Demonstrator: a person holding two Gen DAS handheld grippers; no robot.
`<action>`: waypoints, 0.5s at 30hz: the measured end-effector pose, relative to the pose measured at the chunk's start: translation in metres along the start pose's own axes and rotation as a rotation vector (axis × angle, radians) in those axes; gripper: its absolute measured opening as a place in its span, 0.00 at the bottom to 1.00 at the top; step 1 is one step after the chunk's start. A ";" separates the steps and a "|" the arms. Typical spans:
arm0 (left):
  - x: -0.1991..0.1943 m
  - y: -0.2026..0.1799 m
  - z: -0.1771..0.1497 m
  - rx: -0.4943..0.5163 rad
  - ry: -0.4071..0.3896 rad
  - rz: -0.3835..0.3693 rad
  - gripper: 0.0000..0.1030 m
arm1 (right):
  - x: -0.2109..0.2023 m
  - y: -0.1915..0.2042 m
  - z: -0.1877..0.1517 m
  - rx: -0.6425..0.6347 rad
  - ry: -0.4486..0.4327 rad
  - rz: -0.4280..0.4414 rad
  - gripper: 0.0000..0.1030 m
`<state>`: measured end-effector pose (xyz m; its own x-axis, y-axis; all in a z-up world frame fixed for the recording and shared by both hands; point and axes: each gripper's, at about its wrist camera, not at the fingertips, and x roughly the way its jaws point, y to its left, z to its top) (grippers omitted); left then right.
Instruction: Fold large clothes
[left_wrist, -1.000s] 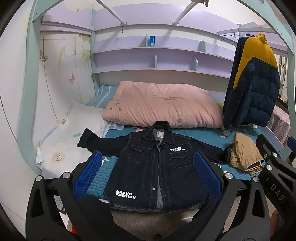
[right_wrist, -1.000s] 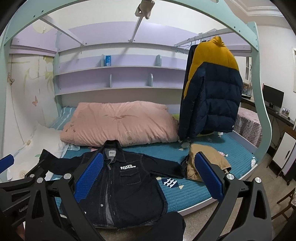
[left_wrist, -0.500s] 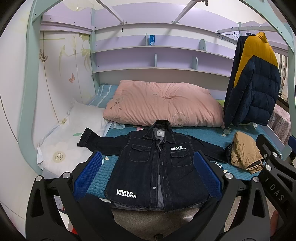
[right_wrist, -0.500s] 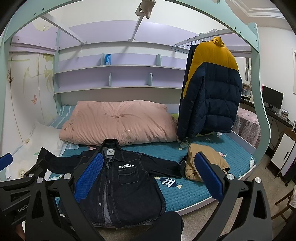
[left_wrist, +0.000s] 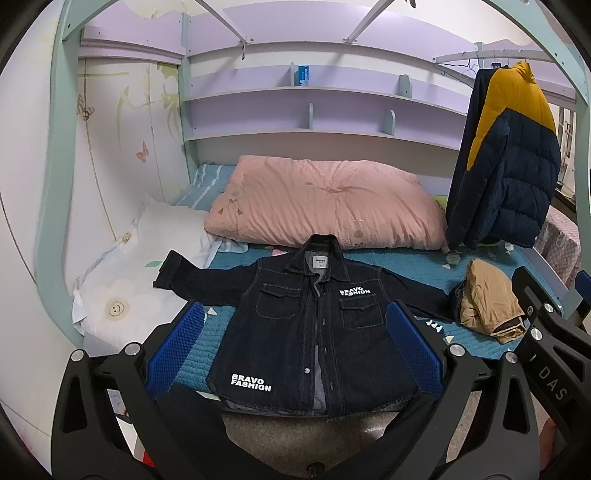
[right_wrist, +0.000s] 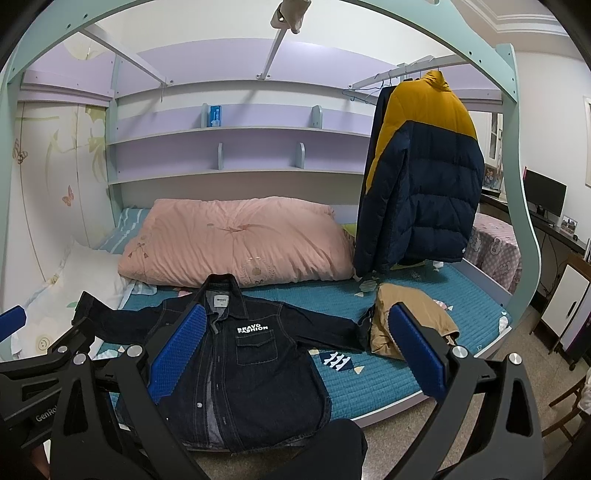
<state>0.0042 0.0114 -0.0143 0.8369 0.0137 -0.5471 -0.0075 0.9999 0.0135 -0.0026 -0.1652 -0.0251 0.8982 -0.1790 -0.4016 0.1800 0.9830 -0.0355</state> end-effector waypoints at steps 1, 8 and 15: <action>0.001 0.000 -0.001 0.000 0.002 0.000 0.96 | 0.000 0.000 0.000 0.000 0.000 0.002 0.93; 0.003 -0.001 0.000 0.000 0.013 0.002 0.96 | 0.000 0.000 -0.003 -0.006 0.004 0.003 0.93; 0.004 -0.001 0.000 -0.001 0.017 0.001 0.96 | 0.003 0.001 -0.002 -0.010 0.010 -0.002 0.93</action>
<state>0.0074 0.0108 -0.0165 0.8273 0.0150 -0.5616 -0.0090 0.9999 0.0133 -0.0006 -0.1647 -0.0286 0.8936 -0.1805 -0.4109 0.1779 0.9830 -0.0449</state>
